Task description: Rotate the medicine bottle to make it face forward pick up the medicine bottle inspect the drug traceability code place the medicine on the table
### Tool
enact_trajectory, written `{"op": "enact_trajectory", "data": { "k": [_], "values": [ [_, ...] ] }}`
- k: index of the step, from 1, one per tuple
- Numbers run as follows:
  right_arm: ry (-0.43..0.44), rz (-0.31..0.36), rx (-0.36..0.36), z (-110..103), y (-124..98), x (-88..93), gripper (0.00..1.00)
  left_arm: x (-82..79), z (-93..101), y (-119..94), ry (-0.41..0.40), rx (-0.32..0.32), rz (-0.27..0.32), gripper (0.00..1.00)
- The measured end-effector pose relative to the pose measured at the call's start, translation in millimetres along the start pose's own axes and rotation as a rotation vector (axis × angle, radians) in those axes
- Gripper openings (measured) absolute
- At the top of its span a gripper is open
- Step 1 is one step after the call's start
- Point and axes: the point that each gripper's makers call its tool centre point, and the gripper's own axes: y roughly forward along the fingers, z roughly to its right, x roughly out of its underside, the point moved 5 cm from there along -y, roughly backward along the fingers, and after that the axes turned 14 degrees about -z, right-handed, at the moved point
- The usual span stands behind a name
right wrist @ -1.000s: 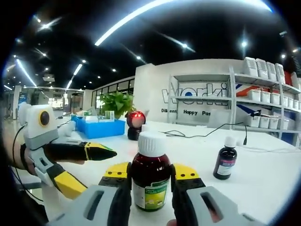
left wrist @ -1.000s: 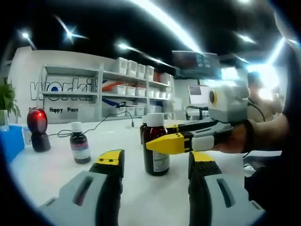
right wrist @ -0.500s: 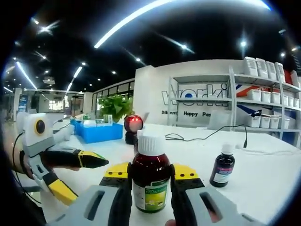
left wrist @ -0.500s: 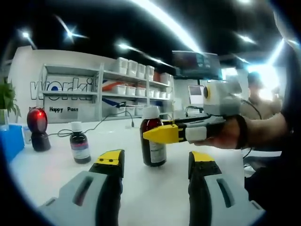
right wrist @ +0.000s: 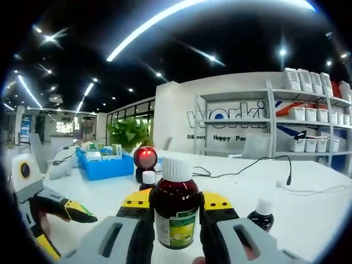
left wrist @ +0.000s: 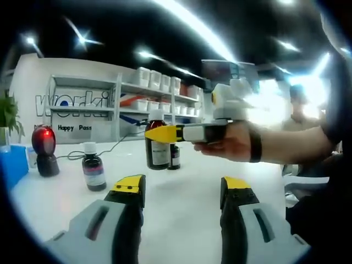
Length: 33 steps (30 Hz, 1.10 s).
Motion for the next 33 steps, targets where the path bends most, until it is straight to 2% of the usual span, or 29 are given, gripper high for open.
{"op": "enact_trajectory", "data": {
  "k": [5,18,22,33],
  "values": [
    [-0.024,-0.005,0.001,5.2,13.6,-1.3,0.26,-0.1,0.1,-0.2,0.001,0.000,0.000,0.46],
    [0.005,-0.041,0.010,23.9,48.1,16.9,0.26,0.4,1.5,0.7,0.005,0.004,-0.005,0.46],
    [0.022,-0.052,0.008,26.9,53.0,22.2,0.26,0.2,2.3,1.0,0.004,0.003,-0.005,0.46],
    [-0.012,-0.057,0.012,23.3,57.4,25.9,0.26,0.3,2.4,1.1,0.002,0.002,-0.006,0.46]
  ]
}}
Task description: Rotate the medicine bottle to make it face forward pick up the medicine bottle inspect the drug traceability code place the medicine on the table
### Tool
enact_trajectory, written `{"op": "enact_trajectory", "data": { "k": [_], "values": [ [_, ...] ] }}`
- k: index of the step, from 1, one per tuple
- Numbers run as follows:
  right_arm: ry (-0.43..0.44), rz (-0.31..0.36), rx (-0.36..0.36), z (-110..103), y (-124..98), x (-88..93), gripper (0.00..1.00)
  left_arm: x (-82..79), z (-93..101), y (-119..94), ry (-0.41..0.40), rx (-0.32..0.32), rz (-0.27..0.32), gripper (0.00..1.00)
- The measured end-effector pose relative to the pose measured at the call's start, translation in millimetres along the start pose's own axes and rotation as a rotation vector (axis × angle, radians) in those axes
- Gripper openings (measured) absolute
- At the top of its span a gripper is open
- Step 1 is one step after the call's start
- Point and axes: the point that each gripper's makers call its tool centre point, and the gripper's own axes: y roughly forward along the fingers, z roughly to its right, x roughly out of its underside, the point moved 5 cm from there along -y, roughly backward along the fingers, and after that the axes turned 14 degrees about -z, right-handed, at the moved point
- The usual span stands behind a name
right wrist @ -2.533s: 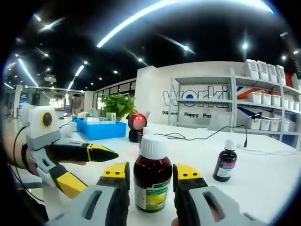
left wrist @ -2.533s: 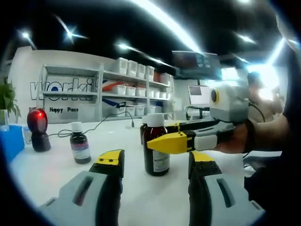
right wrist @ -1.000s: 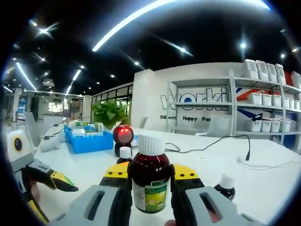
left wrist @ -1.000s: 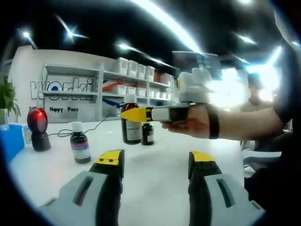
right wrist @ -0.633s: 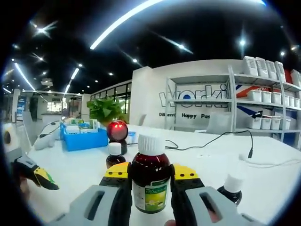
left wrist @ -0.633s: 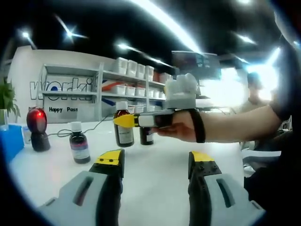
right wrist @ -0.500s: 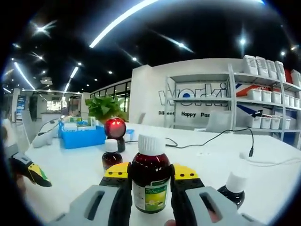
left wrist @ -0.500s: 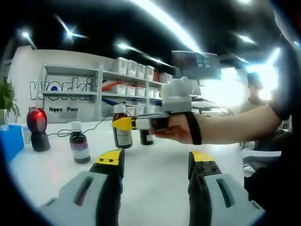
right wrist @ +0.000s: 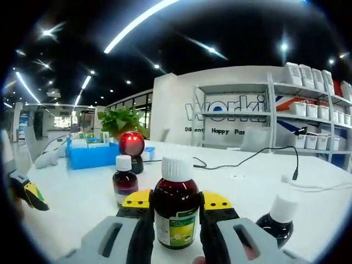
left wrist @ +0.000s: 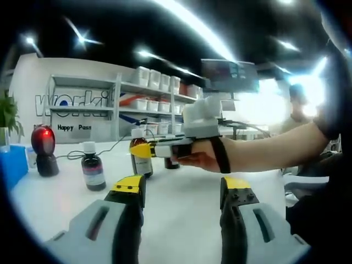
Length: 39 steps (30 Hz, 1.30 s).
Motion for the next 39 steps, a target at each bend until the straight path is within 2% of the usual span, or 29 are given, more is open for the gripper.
{"op": "enact_trajectory", "data": {
  "k": [31,39],
  "values": [
    [0.002,0.013,0.007,0.5,-2.3,6.3,0.28,0.0,1.1,-0.2,0.009,-0.004,-0.003,0.46],
    [0.036,0.007,-0.007,3.1,-1.8,7.4,0.30,0.8,0.8,0.5,0.016,-0.008,-0.008,0.46]
  ]
}}
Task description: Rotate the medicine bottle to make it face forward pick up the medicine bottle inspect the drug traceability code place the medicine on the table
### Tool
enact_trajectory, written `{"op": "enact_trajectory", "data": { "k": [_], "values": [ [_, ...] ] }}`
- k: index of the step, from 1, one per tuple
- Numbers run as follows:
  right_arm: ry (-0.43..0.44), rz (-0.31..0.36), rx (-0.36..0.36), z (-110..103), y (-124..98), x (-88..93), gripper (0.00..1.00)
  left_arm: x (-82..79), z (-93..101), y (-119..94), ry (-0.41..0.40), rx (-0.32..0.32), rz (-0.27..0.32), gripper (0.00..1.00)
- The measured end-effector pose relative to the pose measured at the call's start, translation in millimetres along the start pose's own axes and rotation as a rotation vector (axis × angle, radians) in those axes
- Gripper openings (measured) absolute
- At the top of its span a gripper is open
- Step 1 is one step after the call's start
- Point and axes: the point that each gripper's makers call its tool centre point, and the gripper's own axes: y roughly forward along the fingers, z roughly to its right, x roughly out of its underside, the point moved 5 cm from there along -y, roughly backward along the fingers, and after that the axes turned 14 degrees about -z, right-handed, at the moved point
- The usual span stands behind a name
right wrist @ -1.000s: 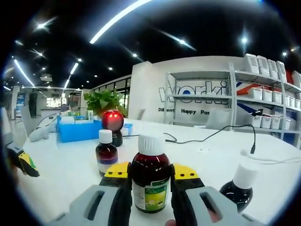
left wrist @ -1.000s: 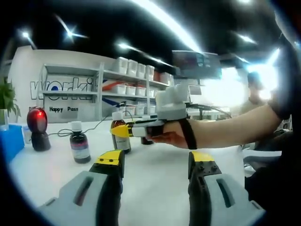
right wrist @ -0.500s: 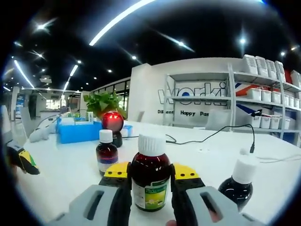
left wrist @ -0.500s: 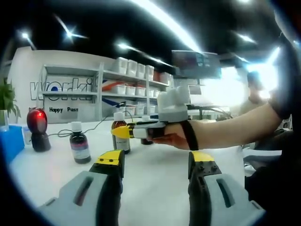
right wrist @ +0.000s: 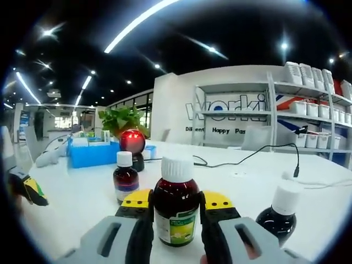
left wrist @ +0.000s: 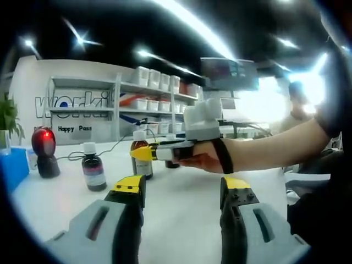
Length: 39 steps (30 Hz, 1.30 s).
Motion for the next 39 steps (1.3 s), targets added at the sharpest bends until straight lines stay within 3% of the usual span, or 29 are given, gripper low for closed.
{"op": "enact_trajectory", "data": {
  "k": [4,13,17,26,34,39],
  "values": [
    [-0.005,0.028,-0.015,-2.7,-6.5,-4.8,0.40,-0.1,-0.4,0.1,-0.001,-0.004,0.000,0.46],
    [-0.032,0.074,-0.026,-3.5,-33.1,-33.6,0.42,-0.8,-4.0,-1.0,-0.015,-0.015,0.009,0.45],
    [-0.005,0.080,-0.018,1.2,-37.7,-45.7,0.41,-0.7,-4.6,-1.1,-0.016,-0.016,0.010,0.45],
    [0.082,0.038,0.100,5.9,-29.4,-51.0,0.37,0.3,-6.8,-1.2,-0.016,-0.021,0.007,0.45],
    [0.058,0.034,0.230,-11.2,-16.8,-37.1,0.30,0.8,-7.1,-1.5,-0.017,-0.022,0.007,0.45],
    [0.063,0.035,0.257,-10.3,-11.1,-40.2,0.21,0.4,-6.9,-2.1,-0.016,-0.023,0.011,0.45]
  ]
}}
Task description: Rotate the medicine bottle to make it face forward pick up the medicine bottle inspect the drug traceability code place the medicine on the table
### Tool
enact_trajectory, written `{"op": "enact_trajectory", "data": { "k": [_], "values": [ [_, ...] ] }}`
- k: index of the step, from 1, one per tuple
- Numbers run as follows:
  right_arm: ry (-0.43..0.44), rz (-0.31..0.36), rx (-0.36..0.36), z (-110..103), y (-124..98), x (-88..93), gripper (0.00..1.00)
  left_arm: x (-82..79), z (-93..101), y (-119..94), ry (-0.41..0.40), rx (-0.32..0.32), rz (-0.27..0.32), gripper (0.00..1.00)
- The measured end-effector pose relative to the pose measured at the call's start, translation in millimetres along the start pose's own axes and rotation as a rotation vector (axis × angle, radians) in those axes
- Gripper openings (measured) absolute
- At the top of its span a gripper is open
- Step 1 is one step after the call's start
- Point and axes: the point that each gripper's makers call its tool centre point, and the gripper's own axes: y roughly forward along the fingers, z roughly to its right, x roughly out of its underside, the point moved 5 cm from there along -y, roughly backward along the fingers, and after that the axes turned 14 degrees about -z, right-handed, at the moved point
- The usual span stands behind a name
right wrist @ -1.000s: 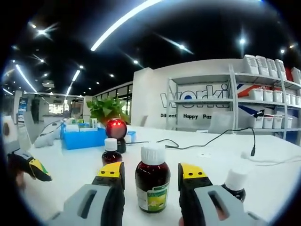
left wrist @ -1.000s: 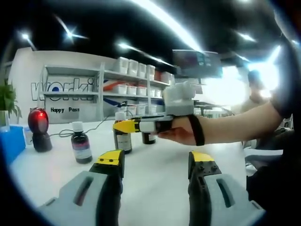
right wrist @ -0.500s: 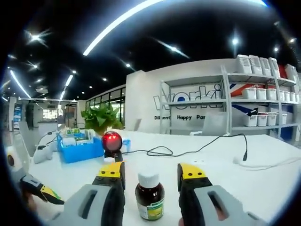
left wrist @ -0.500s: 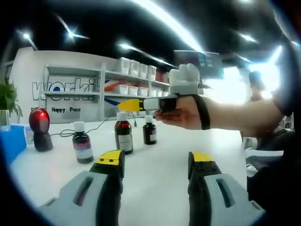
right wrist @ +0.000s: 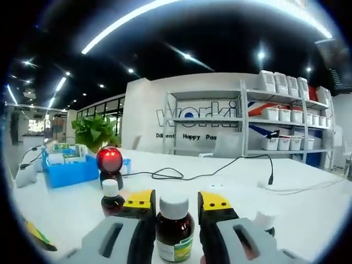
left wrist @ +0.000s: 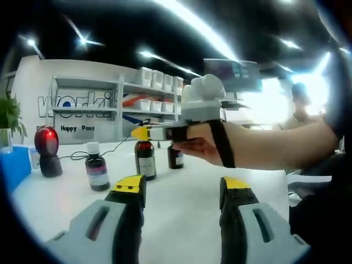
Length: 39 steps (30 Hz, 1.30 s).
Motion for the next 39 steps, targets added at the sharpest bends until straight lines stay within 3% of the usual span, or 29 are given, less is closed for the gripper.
{"op": "enact_trajectory", "data": {
  "k": [1,9,21,31,39],
  "values": [
    [0.003,-0.004,-0.003,-1.4,0.1,0.3,0.17,-0.1,-0.2,-0.2,-0.001,-0.001,0.001,0.45],
    [-0.039,-0.012,-0.001,0.9,1.6,-0.1,0.16,0.1,0.2,-0.1,0.000,-0.001,0.000,0.45],
    [-0.059,-0.029,-0.167,4.7,1.3,-2.3,0.14,0.0,0.7,0.0,0.000,-0.001,0.000,0.45],
    [-0.122,0.033,-0.349,1.0,0.2,-15.6,0.14,0.4,1.5,0.8,0.006,0.001,-0.006,0.45],
    [-0.128,0.028,-0.426,4.9,11.3,-10.7,0.14,0.4,2.6,1.2,0.007,0.002,-0.008,0.45]
  ]
}}
